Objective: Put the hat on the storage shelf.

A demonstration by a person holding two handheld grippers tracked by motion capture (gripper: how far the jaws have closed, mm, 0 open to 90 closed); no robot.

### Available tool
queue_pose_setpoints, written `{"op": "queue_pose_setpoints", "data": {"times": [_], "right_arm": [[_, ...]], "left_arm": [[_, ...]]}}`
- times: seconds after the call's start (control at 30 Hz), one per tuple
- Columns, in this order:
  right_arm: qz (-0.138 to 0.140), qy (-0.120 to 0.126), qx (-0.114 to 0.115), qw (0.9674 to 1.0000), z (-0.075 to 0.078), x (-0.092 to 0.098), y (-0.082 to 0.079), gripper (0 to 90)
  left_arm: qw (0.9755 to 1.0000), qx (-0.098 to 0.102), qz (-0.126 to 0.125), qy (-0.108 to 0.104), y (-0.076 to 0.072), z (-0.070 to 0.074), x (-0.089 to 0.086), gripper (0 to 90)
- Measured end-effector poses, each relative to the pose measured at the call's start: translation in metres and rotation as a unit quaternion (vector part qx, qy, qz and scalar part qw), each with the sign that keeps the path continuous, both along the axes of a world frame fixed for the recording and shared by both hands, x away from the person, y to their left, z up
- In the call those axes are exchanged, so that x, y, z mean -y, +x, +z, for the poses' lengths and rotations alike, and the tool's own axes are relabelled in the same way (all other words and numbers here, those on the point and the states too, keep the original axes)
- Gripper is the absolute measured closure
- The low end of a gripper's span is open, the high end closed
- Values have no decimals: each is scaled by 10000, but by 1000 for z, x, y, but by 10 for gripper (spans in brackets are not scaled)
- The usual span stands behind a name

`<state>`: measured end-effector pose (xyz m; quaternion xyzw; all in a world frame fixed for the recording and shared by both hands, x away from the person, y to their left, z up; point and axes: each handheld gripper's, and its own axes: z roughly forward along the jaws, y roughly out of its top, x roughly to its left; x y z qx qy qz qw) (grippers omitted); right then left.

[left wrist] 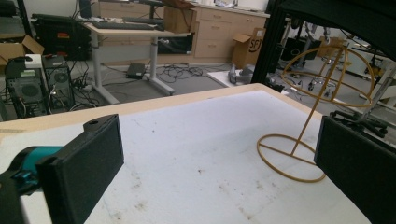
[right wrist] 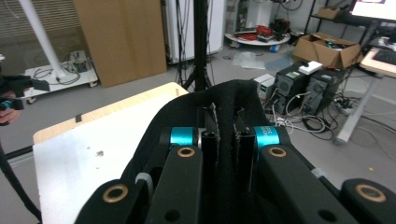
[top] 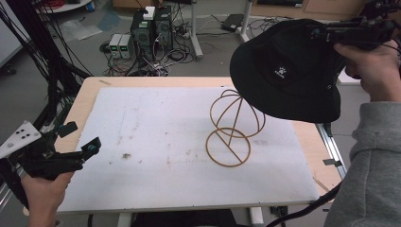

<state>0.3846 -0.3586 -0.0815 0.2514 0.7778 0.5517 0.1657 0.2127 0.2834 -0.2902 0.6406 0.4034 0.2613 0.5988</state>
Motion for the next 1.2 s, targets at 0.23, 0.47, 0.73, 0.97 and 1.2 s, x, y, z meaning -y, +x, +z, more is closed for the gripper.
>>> {"op": "queue_pose_setpoints", "data": {"times": [0.23, 0.47, 0.73, 0.97, 1.2], "right_arm": [[164, -42, 4, 9999, -2, -18, -2, 878], [371, -96, 43, 9993, -3, -37, -6, 879], [649, -213, 58, 9976, -14, -58, -5, 879], [760, -279, 0, 9967, -27, -73, -3, 879], [858, -322, 5, 9958, -37, -82, -3, 879]], "left_arm": [[10000, -5, -6, -4, 0, 0, 0, 17], [10000, -3, -19, 15, 0, 0, 2, 17], [10000, -4, -22, 38, 0, 0, 3, 17], [10000, -18, -45, 48, 1, -1, 5, 17], [10000, -20, -59, 54, 1, -1, 6, 17]]}}
